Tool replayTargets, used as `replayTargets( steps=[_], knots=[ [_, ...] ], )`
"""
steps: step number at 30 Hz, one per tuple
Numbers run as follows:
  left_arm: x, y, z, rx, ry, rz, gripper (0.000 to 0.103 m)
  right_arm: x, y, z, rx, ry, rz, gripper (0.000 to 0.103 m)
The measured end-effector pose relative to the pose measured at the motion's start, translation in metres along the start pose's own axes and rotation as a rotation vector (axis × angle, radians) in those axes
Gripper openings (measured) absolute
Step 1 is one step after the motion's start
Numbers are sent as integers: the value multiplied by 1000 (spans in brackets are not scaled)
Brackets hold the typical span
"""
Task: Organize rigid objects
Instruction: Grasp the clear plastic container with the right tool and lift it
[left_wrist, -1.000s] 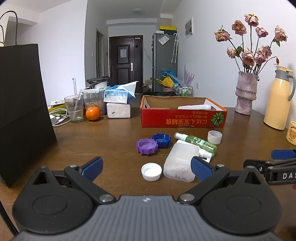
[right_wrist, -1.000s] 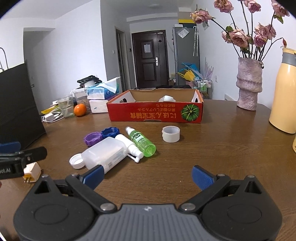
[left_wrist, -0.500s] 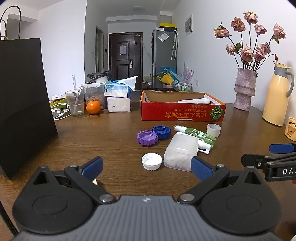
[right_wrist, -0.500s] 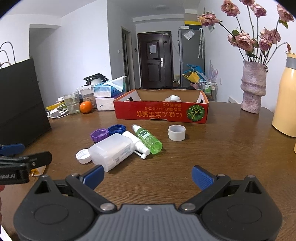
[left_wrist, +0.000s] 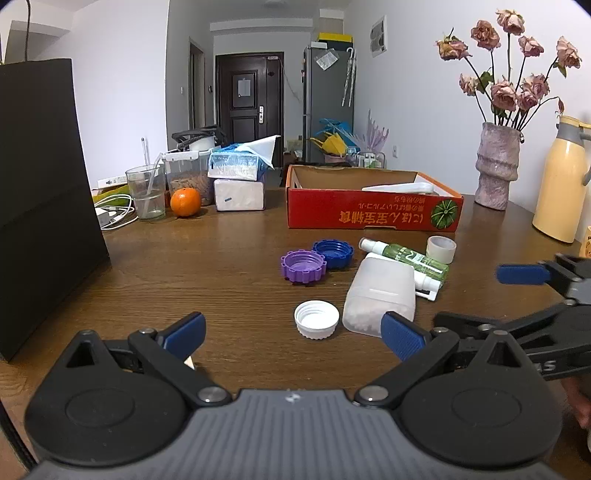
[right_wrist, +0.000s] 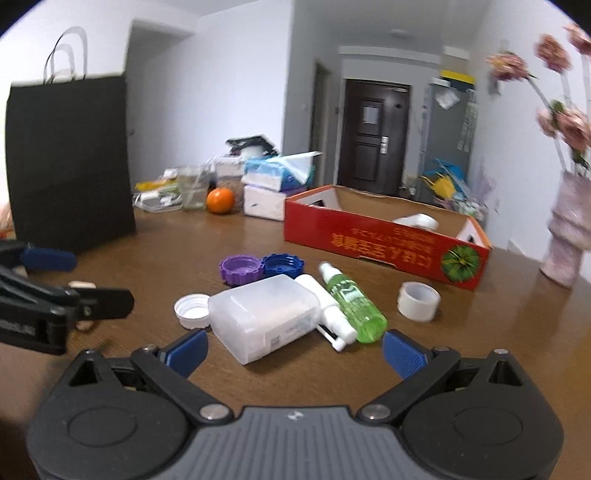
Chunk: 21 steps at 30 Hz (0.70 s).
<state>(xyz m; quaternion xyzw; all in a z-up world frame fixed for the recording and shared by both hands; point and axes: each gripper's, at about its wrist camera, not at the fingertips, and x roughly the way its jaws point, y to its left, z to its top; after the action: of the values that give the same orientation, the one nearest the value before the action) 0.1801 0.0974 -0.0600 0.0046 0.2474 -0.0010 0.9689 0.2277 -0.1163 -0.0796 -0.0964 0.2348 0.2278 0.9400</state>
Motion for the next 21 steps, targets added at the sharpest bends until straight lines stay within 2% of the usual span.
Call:
replayTargets(
  steps=[5,10,21],
  knots=[
    [11,3,2,-3,7,-11,103,31,-1,8,-73,6,4,97],
    [27,6,4,-5,22,-22,103,53,-9,14,-70,38,87,97],
    [50,18,8,-50,43,-45,103,85,-7,23,-68,39,166,94]
  ],
)
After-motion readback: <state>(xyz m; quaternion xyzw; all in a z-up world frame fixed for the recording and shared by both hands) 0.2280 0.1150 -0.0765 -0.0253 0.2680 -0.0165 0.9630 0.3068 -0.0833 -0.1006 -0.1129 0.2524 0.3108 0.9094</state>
